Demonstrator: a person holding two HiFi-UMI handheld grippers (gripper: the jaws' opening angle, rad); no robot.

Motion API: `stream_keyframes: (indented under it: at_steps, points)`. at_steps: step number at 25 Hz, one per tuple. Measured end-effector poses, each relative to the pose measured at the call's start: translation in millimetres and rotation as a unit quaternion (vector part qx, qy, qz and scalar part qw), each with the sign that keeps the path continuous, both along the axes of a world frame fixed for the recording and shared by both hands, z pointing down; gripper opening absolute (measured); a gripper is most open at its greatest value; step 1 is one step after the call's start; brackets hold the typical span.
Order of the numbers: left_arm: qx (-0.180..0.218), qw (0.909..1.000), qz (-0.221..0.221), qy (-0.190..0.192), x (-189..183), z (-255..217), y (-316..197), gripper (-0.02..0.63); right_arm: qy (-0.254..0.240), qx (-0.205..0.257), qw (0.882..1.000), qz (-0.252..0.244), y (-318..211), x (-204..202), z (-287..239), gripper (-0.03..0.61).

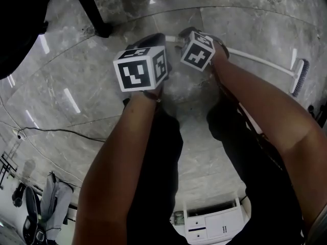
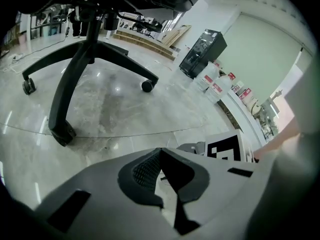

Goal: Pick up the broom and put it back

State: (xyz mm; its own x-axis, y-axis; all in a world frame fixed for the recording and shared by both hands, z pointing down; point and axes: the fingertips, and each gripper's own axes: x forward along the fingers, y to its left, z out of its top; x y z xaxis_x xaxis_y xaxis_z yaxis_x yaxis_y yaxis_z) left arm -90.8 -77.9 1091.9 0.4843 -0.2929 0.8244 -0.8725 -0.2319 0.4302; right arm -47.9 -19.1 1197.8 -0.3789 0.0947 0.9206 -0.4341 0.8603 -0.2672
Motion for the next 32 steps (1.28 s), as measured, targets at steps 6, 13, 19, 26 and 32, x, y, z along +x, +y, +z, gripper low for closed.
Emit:
stream_keyframes:
  at_steps: [6, 13, 19, 26, 32]
  points:
    - [0.006, 1.0, -0.001, 0.004, -2.1, 8.3, -7.1, 0.006, 0.034, 0.036, 0.998, -0.033, -4.8, -0.7, 16.9, 0.1]
    - [0.007, 1.0, 0.0, 0.0, -3.6, -6.2, -9.4, 0.005, 0.011, 0.072, 0.996, -0.049, -9.9, -3.5, -12.8, 0.092]
    - [0.013, 0.9996, -0.021, -0.008, 0.2, -81.4, -24.9, 0.006, -0.033, 0.119, 0.992, -0.034, -33.1, 1.6, -123.2, 0.091]
    - [0.05, 0.9986, -0.018, 0.005, 55.0, -284.3, -47.4, 0.005, -0.044, 0.171, 0.984, 0.007, -85.3, 66.0, -324.3, 0.091]
    - [0.052, 0.9983, -0.028, -0.001, 59.8, -461.1, -41.0, 0.005, -0.067, 0.204, 0.975, 0.057, -127.1, 82.1, -526.7, 0.091]
